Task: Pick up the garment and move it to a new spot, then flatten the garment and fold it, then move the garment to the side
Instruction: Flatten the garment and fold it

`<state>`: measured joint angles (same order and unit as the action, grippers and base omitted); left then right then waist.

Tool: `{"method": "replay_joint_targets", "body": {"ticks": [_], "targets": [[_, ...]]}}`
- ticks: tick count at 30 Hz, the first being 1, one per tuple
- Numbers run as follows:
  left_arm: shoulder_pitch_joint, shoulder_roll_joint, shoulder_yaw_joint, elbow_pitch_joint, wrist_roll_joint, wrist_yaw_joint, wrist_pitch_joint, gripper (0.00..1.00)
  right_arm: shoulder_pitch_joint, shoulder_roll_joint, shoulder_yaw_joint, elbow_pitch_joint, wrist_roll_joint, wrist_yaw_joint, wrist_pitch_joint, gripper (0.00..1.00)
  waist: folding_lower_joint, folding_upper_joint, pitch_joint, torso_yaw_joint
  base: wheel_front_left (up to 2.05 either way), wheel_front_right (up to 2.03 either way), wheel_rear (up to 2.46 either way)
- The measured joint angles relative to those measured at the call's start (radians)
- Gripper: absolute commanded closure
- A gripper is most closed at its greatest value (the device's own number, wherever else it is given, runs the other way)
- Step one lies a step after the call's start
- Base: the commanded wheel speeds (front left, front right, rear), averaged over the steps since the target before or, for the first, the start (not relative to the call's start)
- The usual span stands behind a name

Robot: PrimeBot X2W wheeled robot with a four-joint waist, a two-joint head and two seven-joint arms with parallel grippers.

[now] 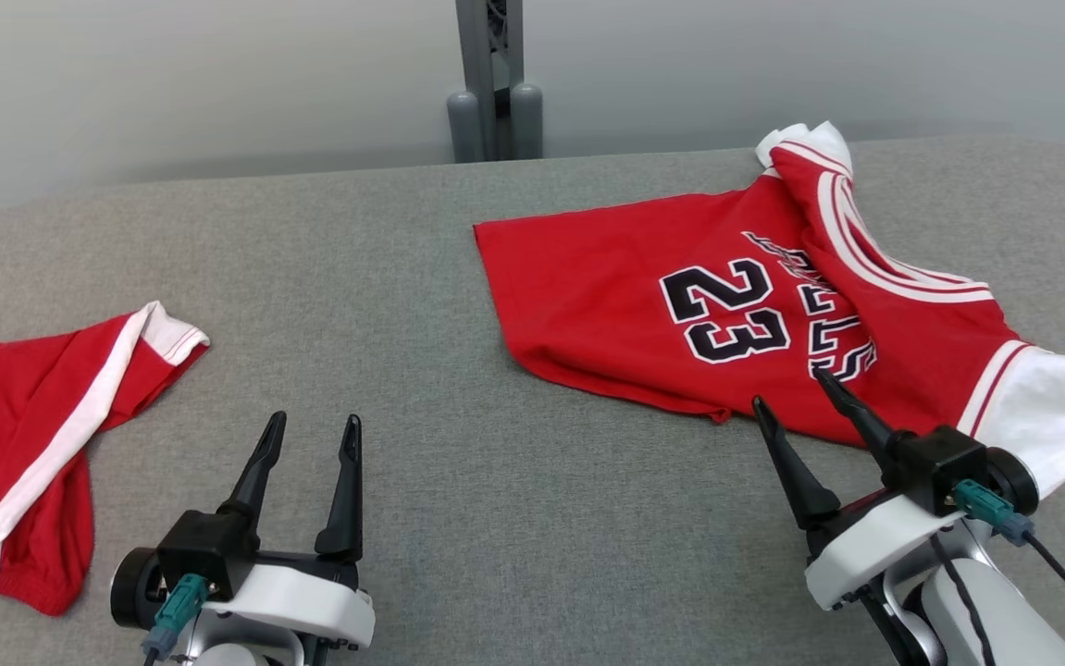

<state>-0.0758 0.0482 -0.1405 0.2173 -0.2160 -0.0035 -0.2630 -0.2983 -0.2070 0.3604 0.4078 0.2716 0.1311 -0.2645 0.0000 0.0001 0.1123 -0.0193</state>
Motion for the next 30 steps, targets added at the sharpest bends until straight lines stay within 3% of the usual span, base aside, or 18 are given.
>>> {"method": "replay_joint_targets", "body": {"ticks": [5, 12, 28, 30], "targets": [[-0.026, 0.0, -0.006, 0.004, 0.003, -0.005, 0.0, 0.0, -0.059, 0.015, 0.058, 0.131, -0.018, 0.0, 0.0, 0.0, 0.0, -0.0001, 0.04, 0.042, 0.0, 0.0, 0.0], [-0.035, 0.0, -0.003, 0.011, 0.004, -0.006, 0.0, 0.0, -0.107, 0.042, 0.063, 0.28, 0.002, 0.0, 0.0, 0.0, 0.0, 0.0, 0.081, 0.096, 0.0, 0.0, 0.0], [-0.051, 0.0, 0.0, -0.016, 0.005, -0.011, 0.0, 0.0, -0.151, 0.058, 0.03, 0.372, 0.064, 0.0, 0.0, 0.0, 0.0, 0.0, 0.113, 0.106, 0.0, 0.0, 0.0], [-0.052, 0.0, 0.0, -0.016, 0.005, -0.013, 0.0, 0.0, -0.157, 0.06, 0.029, 0.378, 0.067, 0.0, 0.0, 0.11, 0.0, 0.0, 0.117, 0.106, 0.0, 0.0, 0.0]]}}
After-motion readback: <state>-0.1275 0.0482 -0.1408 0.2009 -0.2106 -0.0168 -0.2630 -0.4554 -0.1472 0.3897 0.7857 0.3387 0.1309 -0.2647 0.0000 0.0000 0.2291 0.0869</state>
